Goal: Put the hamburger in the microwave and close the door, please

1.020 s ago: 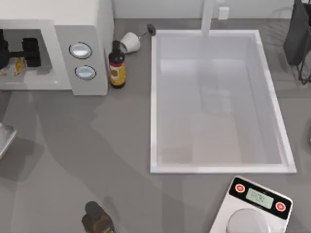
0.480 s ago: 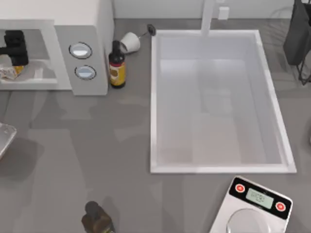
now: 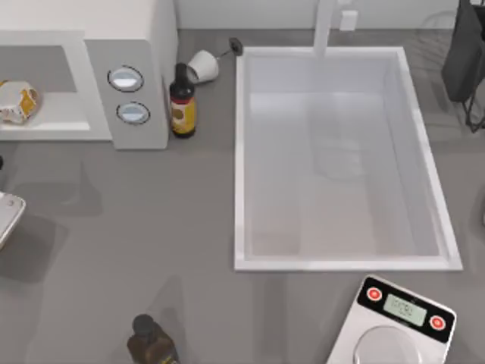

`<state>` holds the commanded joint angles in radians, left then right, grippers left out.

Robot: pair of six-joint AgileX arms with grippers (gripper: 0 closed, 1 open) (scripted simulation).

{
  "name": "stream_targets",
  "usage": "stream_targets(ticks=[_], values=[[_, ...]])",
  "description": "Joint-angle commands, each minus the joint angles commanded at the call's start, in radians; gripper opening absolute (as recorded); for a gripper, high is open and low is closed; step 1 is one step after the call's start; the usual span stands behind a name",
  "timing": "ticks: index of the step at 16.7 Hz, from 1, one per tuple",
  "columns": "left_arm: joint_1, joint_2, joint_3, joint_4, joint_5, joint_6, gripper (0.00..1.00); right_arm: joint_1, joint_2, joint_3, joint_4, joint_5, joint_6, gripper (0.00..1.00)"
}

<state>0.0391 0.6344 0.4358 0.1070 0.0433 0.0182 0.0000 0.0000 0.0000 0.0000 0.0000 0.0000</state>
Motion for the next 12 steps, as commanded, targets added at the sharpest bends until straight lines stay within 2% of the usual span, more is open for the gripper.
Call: stream_targets(ticks=[3,6,9,12], values=[[-0.016,-0.298,-0.18,-0.044,-0.018,-0.008,1.0,0.0,0.0,0.0,0.0,0.0,0.0,1.0],[-0.029,-0.503,-0.328,-0.08,-0.033,-0.014,1.0,0.0,0.0,0.0,0.0,0.0,0.0,1.0],[-0.037,-0.614,-0.418,-0.103,-0.042,-0.017,1.0,0.0,0.0,0.0,0.0,0.0,0.0,1.0],[-0.039,-0.634,-0.436,-0.107,-0.043,-0.018,1.0,0.0,0.0,0.0,0.0,0.0,0.0,1.0]])
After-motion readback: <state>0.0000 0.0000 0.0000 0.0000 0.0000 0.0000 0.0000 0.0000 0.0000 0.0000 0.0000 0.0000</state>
